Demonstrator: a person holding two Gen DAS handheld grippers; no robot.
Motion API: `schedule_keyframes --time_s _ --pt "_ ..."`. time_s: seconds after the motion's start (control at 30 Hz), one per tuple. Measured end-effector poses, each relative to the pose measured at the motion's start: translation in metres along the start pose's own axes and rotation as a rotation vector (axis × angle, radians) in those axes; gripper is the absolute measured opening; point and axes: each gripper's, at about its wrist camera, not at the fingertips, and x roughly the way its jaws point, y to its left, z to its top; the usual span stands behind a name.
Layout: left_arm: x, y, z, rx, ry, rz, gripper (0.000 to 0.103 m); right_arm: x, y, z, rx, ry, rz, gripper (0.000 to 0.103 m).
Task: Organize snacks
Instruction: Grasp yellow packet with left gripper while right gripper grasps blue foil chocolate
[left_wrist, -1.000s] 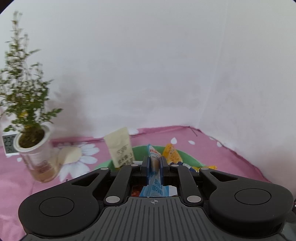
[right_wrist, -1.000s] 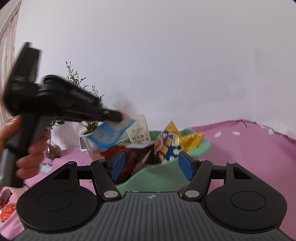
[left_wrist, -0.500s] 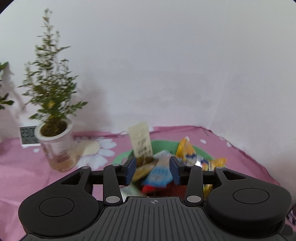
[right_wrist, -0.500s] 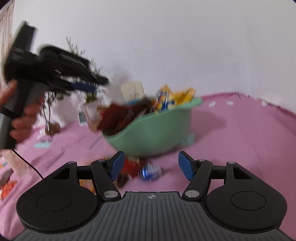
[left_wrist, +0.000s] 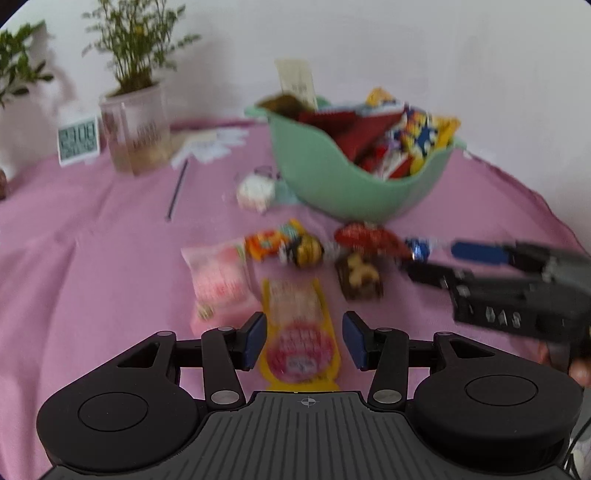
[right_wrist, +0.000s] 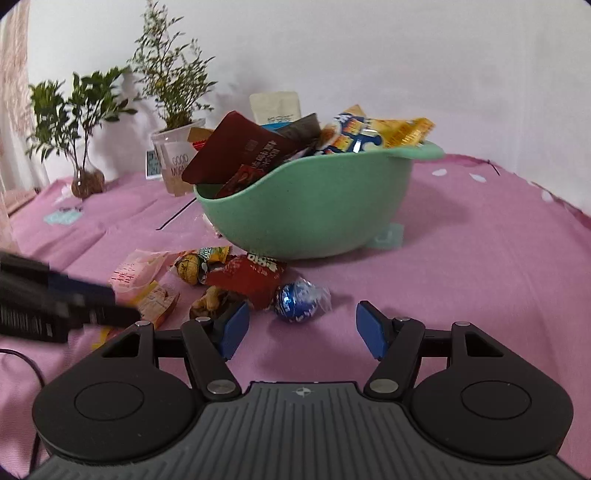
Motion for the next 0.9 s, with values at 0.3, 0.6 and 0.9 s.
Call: schedule_keyframes --time_s 0.3,0.6,0.9 --pt "0.013 -0.009 -0.005 0.073 0.009 0.074 0.103 0.023 0.011 0.006 -0.081 0.064 0.013 0.057" --pt "0.006 -0.013 -0.013 0.07 0.0 0.062 0.103 -0.008 0.008 -0.008 -0.056 0.039 0.015 0.038" --pt "-0.007 -0.019 -0.027 0.072 -0.003 0.037 0.103 -0.05 0.007 -0.038 0.067 0.028 0.076 0.038"
